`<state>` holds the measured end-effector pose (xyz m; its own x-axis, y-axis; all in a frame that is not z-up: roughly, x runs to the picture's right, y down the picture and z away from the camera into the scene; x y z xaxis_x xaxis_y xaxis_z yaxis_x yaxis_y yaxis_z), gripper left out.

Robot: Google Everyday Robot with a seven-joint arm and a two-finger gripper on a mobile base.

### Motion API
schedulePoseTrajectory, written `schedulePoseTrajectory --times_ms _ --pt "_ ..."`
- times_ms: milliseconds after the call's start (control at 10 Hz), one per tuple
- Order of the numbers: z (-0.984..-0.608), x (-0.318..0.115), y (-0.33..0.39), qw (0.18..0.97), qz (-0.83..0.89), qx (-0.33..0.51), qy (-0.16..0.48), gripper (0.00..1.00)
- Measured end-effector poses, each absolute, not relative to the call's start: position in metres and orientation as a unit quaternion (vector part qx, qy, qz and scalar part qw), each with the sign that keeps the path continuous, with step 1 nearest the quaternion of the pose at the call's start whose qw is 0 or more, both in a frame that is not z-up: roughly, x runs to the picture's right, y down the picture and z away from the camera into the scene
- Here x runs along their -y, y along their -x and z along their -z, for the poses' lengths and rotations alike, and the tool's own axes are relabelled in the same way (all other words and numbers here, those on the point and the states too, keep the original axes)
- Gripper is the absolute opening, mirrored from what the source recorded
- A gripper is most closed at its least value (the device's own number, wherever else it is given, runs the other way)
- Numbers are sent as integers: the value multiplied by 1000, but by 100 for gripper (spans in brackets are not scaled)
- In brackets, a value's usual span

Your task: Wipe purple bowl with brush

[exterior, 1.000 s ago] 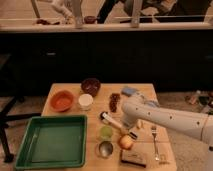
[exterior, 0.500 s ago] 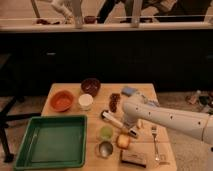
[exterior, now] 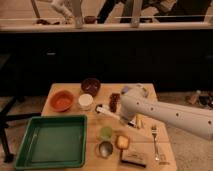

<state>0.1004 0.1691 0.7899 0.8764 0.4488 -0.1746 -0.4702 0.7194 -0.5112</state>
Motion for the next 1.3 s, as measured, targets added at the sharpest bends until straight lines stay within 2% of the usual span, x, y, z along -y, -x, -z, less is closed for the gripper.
schedulePoseTrajectory --times_ms 300,800,1300 --pt "-778 -143 -97 937 -240 -11 254 0" --pt "-789 -94 -73 944 -240 -4 227 0" --pt "-778 -55 -52 948 -248 13 199 0"
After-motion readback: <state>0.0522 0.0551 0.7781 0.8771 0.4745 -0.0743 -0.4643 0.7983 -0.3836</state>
